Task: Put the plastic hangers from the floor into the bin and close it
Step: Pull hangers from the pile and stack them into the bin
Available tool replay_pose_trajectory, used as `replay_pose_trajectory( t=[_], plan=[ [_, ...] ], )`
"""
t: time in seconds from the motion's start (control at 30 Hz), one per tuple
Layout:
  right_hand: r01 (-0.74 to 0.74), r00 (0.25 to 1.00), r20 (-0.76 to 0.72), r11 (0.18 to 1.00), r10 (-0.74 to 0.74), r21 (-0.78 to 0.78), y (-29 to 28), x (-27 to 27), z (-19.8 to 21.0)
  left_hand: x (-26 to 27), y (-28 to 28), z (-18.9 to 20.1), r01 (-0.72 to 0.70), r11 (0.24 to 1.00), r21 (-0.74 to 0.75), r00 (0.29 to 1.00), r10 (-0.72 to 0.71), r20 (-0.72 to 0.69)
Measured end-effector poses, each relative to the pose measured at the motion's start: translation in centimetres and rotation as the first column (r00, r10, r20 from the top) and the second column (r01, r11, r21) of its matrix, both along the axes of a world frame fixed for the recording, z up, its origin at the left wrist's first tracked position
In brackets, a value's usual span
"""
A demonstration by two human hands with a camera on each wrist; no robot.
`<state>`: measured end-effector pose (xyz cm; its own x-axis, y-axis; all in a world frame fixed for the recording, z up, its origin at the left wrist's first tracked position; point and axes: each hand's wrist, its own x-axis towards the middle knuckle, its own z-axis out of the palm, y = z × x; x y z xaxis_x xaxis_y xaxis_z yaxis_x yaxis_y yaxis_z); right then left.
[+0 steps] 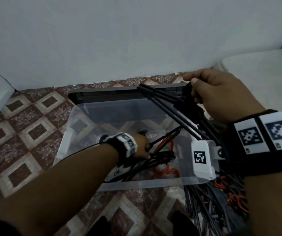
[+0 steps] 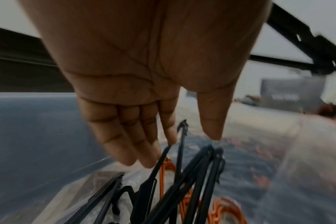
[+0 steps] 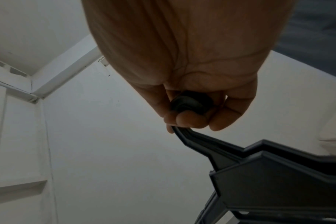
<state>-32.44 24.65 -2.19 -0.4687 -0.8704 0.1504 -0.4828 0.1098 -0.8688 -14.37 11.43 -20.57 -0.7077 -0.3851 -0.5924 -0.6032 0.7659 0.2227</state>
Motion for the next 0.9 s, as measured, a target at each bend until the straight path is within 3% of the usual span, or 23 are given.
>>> replay_pose_trajectory(
  t=[0.1, 0.23, 0.37, 0.47, 0.7, 0.83, 0.9],
  plan=[
    [0.037, 0.999, 0.027, 0.999, -0.037, -0.01, 0.1, -0.7, -0.1, -4.0, 1.8, -2.6, 0.103, 0.993, -0.064, 0.994, -0.105, -0.03],
    [0.071, 0.997, 0.041, 0.997, -0.07, -0.022, 0.1, -1.5, -0.5, -6.7, 4.1, -5.1, 0.104, 0.984, -0.142, 0.995, -0.103, 0.013],
    [0.085, 0.996, 0.025, 0.996, -0.084, -0.018, 0.1, -2.1, -0.7, -7.3, 5.7, -5.8, 0.179, 0.951, -0.253, 0.983, -0.18, 0.016],
    [0.096, 0.995, 0.02, 0.995, -0.095, -0.011, 0.3, -2.3, -0.6, -6.7, 5.5, -5.0, 0.136, 0.953, -0.27, 0.986, -0.156, -0.053],
    [0.116, 0.993, -0.028, 0.993, -0.117, -0.013, 1.1, -2.0, 0.4, -1.1, 1.2, 2.1, -0.147, 0.954, -0.262, 0.978, 0.1, -0.184],
    [0.113, 0.993, -0.036, 0.994, -0.114, -0.007, 1.5, -1.8, 0.7, 5.5, -1.7, 9.7, -0.331, 0.903, -0.274, 0.885, 0.197, -0.421],
    [0.108, 0.994, -0.02, 0.994, -0.108, 0.004, 1.5, -1.7, 0.6, 8.8, -2.2, 13.3, -0.429, 0.887, -0.173, 0.79, 0.275, -0.547]
  ],
)
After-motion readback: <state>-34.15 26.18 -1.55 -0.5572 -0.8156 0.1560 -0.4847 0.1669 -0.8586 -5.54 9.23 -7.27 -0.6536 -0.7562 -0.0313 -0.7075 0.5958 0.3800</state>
